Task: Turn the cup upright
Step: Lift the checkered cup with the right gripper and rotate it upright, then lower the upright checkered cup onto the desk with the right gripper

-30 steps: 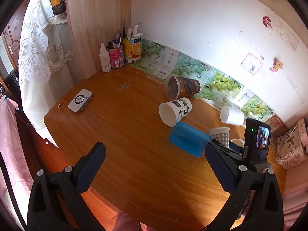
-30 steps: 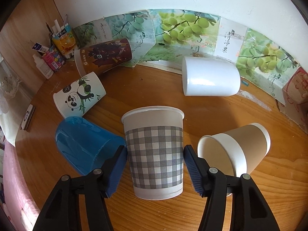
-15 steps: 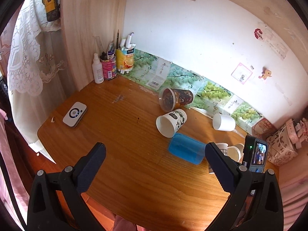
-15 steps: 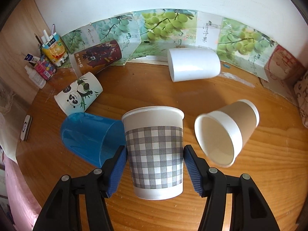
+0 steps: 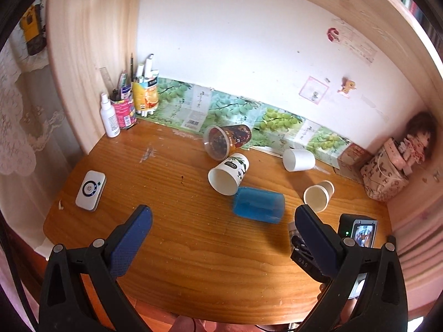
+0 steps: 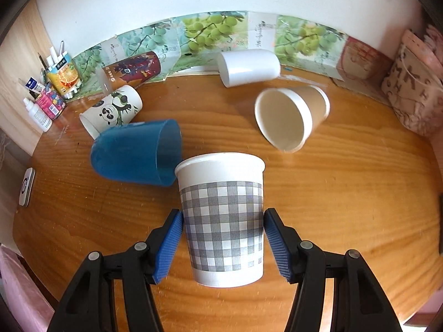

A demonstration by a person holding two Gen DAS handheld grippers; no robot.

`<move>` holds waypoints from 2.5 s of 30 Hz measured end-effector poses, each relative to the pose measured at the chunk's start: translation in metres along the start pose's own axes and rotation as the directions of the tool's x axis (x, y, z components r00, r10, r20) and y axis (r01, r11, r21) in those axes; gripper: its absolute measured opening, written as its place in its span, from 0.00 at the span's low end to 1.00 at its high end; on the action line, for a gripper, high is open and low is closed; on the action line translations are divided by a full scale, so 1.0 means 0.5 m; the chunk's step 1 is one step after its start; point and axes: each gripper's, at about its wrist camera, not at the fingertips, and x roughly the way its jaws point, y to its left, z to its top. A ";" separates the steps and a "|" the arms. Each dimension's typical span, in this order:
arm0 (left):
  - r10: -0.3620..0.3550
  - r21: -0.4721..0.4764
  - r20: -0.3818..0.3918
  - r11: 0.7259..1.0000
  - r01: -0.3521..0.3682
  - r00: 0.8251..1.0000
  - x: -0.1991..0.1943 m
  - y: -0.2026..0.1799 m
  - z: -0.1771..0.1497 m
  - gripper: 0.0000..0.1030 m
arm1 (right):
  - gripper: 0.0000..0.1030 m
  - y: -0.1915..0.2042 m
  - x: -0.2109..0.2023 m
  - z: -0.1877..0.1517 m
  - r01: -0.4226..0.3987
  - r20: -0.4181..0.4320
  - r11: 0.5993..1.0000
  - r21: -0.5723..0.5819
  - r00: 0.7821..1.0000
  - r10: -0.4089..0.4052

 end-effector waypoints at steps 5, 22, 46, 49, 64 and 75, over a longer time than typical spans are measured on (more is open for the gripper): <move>-0.047 0.065 -0.019 0.997 0.048 0.999 0.005 0.003 -0.006 1.00 | 0.59 -0.001 -0.022 -0.051 0.029 0.007 0.996 0.079 1.000 -0.030; -0.125 0.211 -0.087 0.967 0.141 0.988 0.025 -0.035 -0.031 1.00 | 0.59 -0.040 -0.062 -0.174 0.068 0.037 0.962 0.266 0.996 -0.080; -0.106 0.268 -0.166 0.952 0.148 0.980 0.050 -0.144 -0.068 0.99 | 0.75 -0.078 -0.067 -0.214 -0.039 0.077 0.970 0.241 0.997 0.021; -0.089 0.258 -0.180 0.957 0.134 0.980 0.057 -0.159 -0.078 0.99 | 0.75 -0.087 -0.075 -0.218 -0.068 0.078 0.974 0.218 0.996 0.052; -0.098 0.163 -0.264 0.976 0.145 0.959 0.097 -0.240 -0.117 0.99 | 0.78 -0.169 -0.220 -0.231 -0.159 0.277 0.987 -0.014 0.948 0.157; -0.085 0.169 -0.329 0.975 0.147 0.940 0.171 -0.296 -0.160 1.00 | 0.79 -0.286 -0.287 -0.224 -0.132 0.372 0.991 -0.038 0.918 0.137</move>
